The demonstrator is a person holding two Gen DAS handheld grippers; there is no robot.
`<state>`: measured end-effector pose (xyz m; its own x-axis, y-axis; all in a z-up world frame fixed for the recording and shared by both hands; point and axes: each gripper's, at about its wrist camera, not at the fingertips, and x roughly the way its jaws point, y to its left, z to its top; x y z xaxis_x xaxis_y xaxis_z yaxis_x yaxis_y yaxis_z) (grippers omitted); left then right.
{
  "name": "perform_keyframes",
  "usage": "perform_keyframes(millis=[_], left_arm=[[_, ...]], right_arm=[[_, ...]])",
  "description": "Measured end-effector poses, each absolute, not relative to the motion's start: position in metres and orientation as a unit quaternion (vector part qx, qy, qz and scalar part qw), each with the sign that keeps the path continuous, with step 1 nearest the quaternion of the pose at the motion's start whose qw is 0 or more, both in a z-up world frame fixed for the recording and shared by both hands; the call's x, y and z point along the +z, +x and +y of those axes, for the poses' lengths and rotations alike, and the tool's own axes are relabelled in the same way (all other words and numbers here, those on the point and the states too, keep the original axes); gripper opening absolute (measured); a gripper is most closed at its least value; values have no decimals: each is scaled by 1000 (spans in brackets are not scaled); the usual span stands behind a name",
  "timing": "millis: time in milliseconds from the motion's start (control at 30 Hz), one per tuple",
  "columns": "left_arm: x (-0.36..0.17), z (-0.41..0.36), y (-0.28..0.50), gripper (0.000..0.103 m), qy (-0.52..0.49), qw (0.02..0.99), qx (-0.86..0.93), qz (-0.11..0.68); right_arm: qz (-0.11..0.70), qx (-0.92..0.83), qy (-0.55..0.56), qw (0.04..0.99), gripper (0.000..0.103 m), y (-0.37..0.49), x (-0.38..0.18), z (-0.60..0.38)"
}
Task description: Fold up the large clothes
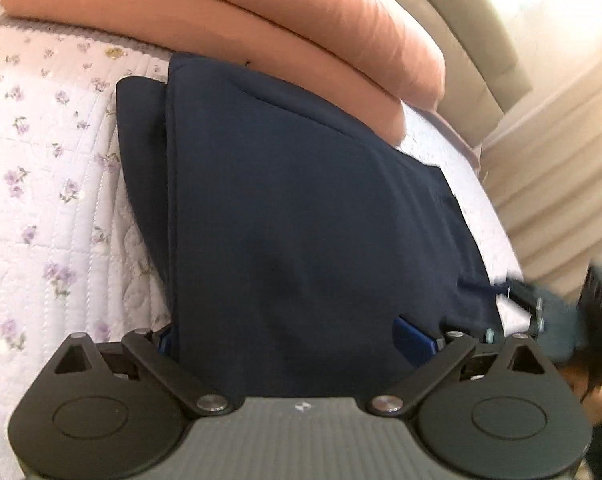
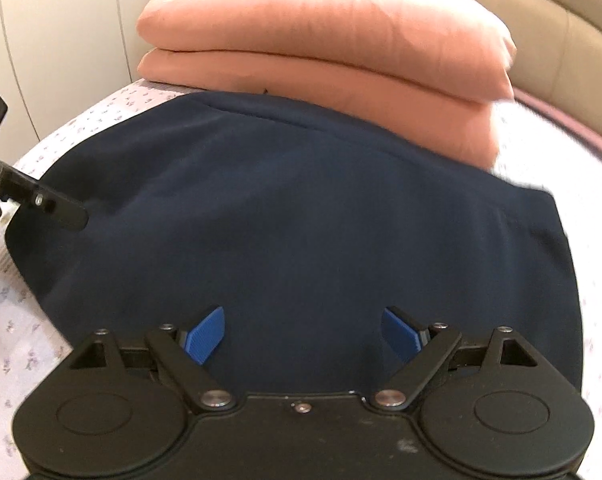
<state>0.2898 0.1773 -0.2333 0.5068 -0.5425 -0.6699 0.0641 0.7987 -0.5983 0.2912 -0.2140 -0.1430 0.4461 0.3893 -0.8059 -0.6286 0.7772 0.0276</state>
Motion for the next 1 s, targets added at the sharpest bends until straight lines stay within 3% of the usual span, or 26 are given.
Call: perform_keyframes(millis=[100, 167, 267, 467, 1000], left_arm=[[-237, 177, 311, 88, -272, 831, -174, 453], [-241, 182, 317, 47, -294, 828, -156, 450], [-238, 182, 316, 37, -293, 833, -141, 447], [-202, 165, 303, 29, -271, 860, -133, 410], [-122, 55, 296, 28, -239, 905, -106, 336]], right_arm=[[445, 289, -120, 839, 101, 276, -149, -222], [436, 279, -121, 847, 101, 268, -150, -221], [428, 266, -135, 853, 101, 259, -149, -215], [417, 265, -149, 856, 101, 252, -154, -217], [386, 314, -122, 859, 103, 257, -170, -234]])
